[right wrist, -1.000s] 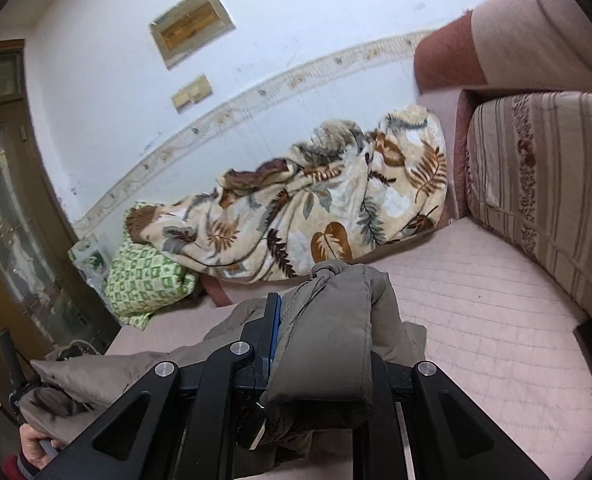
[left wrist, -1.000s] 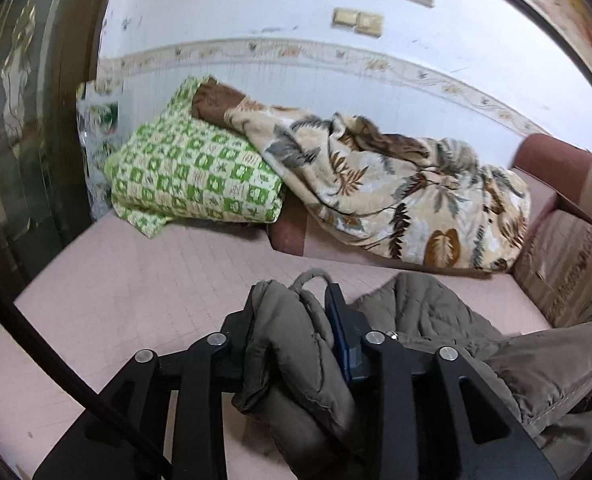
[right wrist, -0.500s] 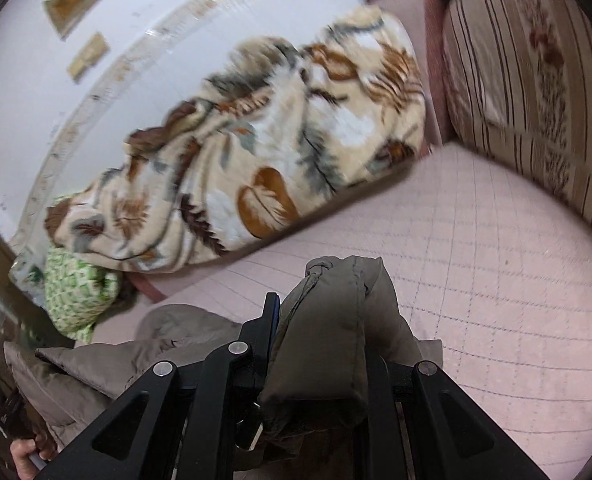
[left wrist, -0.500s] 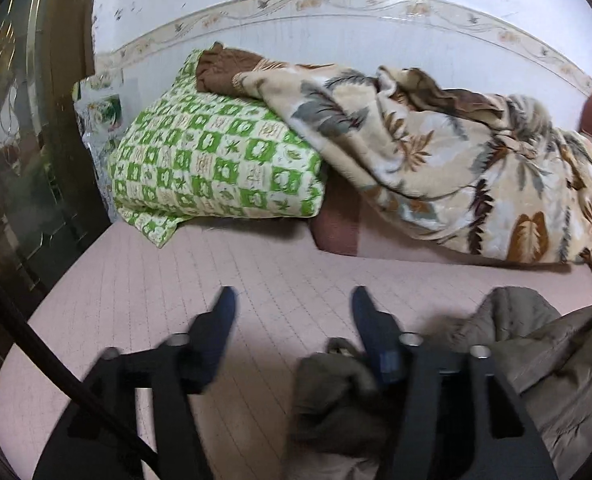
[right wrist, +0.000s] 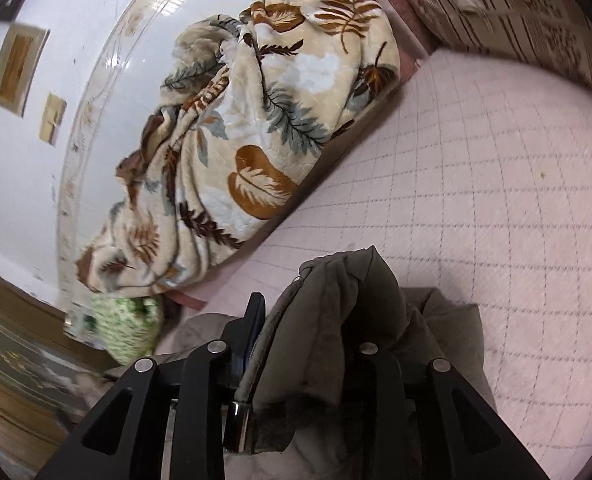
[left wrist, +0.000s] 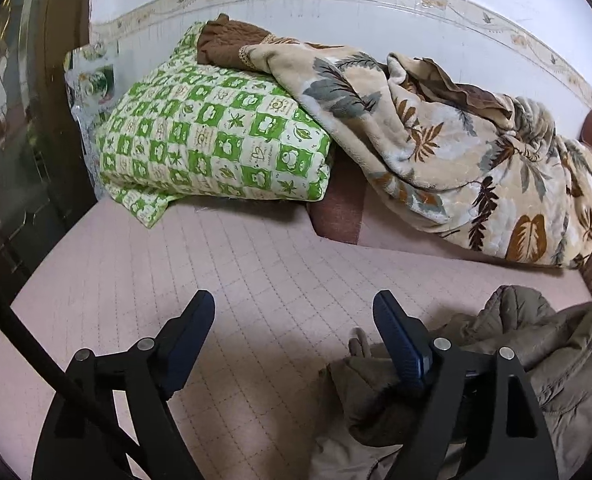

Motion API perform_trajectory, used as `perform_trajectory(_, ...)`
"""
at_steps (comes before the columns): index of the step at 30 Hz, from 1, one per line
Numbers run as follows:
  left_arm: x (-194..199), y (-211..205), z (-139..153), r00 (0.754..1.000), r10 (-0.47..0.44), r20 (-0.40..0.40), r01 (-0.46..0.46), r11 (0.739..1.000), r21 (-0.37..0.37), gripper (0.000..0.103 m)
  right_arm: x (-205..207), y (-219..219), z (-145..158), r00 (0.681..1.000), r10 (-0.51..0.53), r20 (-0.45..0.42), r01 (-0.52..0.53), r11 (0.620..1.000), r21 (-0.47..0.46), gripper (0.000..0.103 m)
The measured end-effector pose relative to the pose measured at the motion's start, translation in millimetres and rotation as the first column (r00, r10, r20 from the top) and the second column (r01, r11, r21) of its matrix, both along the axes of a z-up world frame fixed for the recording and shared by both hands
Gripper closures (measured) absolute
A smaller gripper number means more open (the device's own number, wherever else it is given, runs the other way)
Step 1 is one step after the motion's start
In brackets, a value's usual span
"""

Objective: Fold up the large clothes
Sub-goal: 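Grasp the jacket side edge with both tools and lift it, then fold the lifted side over onto the jacket with both tools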

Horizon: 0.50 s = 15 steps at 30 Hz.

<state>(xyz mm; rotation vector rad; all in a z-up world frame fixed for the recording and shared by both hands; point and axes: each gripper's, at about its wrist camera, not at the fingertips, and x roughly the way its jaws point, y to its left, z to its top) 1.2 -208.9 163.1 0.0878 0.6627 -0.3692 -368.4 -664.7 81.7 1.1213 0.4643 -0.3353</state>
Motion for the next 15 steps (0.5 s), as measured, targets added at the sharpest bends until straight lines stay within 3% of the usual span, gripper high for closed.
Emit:
perform_trajectory(7,9.1,38.8,14.2,0.996,0.079,-0.048,-0.084,0.992,-0.096,0.022,-31.2,-4.7,17.7,0.996,-0.015,0.085,0.008,0.997,0.075,0.056)
perform_trajectory(9,4.4,48.3,17.3,0.995,0.085,-0.046,-0.089,0.990,-0.111,0.022,-42.5,-3.3,26.2,0.995,-0.038,0.097,0.034,0.998,0.047,0.039)
perform_trajectory(10,1.1,50.6,18.3,0.996,0.077,-0.044,-0.081,0.990,-0.113,0.022,-50.1,-2.8,31.6,0.992,-0.056,0.113,0.053,0.998,0.027,0.036)
perform_trajectory(15,-33.7,38.3,21.3,1.000,-0.016,0.010,0.017,0.996,-0.087,0.022,-76.8,16.5,53.7,0.986,-0.048,0.157,0.057,0.997,-0.054,0.034)
